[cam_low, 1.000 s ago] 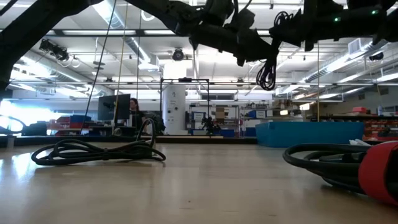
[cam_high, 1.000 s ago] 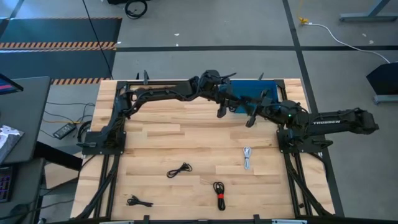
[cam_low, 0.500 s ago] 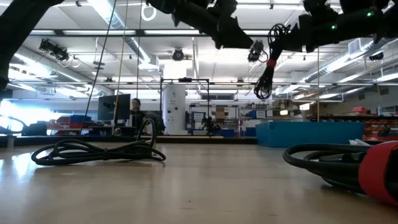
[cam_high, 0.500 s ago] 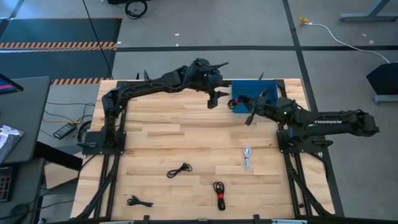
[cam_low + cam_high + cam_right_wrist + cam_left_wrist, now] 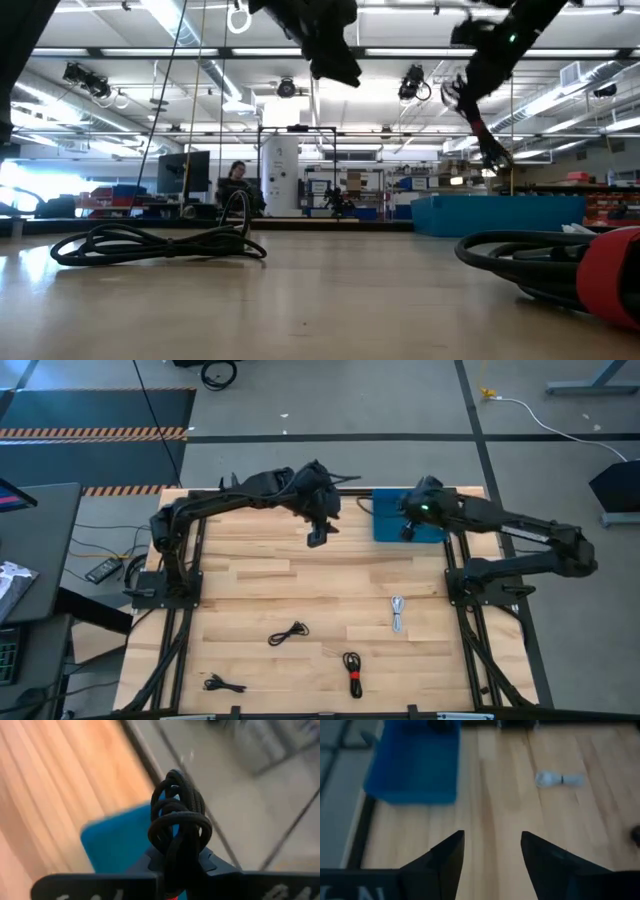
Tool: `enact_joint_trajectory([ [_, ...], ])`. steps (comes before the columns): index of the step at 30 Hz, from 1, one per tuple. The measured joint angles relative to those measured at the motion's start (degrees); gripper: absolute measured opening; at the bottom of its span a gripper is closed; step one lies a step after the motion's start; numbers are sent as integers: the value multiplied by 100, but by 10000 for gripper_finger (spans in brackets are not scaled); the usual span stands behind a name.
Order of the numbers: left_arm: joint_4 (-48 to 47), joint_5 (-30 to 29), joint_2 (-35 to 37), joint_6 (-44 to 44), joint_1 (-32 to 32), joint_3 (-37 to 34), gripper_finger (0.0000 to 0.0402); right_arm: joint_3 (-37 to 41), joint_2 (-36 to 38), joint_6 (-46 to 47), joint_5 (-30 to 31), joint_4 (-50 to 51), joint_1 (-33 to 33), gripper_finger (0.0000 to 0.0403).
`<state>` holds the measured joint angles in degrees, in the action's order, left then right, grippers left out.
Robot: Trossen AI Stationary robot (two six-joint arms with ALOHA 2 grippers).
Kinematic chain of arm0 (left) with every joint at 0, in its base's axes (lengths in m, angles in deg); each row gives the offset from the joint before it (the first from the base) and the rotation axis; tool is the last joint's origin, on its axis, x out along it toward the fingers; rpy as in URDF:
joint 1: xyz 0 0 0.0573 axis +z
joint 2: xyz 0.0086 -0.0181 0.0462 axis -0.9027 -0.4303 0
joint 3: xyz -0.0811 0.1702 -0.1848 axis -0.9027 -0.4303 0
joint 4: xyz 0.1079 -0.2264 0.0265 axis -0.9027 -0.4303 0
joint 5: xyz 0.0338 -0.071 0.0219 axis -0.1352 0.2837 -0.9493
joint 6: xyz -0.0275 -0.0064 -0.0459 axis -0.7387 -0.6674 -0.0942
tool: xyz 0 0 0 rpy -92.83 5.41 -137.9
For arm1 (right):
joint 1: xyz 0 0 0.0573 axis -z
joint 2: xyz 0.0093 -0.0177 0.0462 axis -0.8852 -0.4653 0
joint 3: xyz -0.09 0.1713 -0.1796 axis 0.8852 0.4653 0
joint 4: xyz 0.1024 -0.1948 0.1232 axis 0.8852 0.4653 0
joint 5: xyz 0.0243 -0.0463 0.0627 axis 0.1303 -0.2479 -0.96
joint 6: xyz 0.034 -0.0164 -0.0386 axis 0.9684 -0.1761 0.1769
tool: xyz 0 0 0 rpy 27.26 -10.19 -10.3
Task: Pick and place USB-C Cables
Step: Put the black charger cable into the blue bin
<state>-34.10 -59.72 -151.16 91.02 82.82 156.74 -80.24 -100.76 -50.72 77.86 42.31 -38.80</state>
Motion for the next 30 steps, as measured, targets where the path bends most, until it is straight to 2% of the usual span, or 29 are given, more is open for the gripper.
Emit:
enact_joint_trajectory([
  [6,-586,-669,-8,42,-260,-2,179,-53,-871,-135,-166,19,335,35],
  [14,-635,-680,-11,44,-514,-2,169,-53,-1626,-448,-355,-70,568,34],
  [21,-1619,-681,-10,43,-547,-22,169,-53,-1923,-449,-803,172,731,34],
  [30,-1604,-635,46,-190,-601,-909,169,-53,-1999,-660,-892,725,794,34],
])
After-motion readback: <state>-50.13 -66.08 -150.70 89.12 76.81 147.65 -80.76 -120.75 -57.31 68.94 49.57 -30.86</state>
